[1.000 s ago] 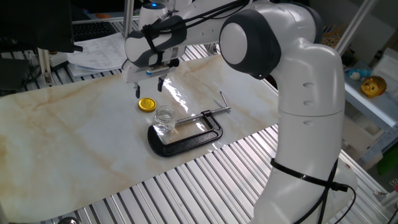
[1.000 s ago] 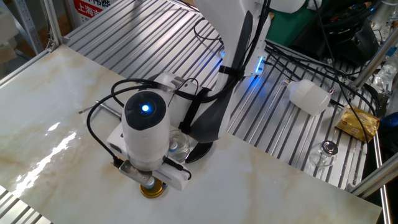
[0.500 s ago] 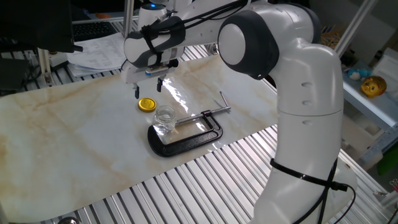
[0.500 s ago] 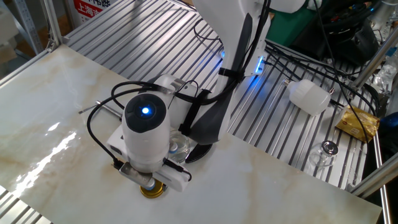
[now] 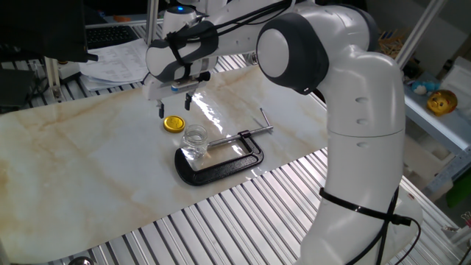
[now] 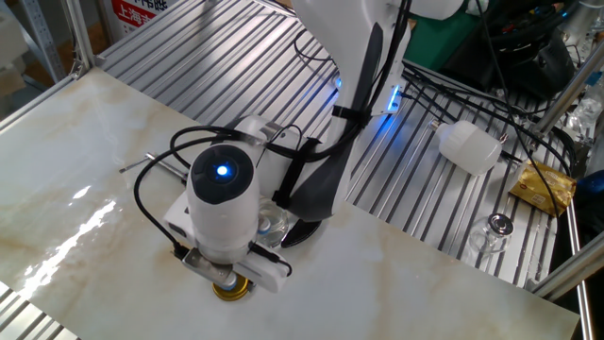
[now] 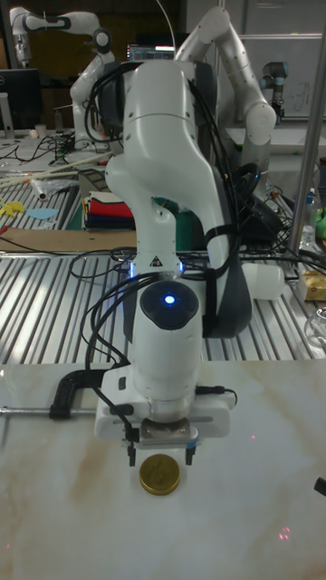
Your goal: Screw the lid onto the jar
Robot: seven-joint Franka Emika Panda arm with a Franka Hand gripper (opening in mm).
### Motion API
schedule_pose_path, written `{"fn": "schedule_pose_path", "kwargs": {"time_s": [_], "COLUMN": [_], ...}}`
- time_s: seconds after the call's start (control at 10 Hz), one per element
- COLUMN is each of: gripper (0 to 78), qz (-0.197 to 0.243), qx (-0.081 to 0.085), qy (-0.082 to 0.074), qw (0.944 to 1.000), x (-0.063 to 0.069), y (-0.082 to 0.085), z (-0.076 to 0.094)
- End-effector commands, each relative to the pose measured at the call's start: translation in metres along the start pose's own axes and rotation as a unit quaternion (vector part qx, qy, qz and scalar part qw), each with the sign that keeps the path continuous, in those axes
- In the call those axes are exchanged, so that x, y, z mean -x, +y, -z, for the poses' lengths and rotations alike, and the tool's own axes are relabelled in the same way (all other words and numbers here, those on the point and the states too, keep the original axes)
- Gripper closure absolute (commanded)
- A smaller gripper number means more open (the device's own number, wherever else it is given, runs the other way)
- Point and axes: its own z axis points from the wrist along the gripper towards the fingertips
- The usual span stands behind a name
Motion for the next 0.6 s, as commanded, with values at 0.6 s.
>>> {"fn": "schedule_pose_path", "kwargs": {"time_s": [0.6], "gripper": [0.1], "qz": [0.006], "qx": [0.007], "qy": [-0.008], "qw": [0.9999], "x": [0.006], "y": [-0.006], "z": [-0.012]}}
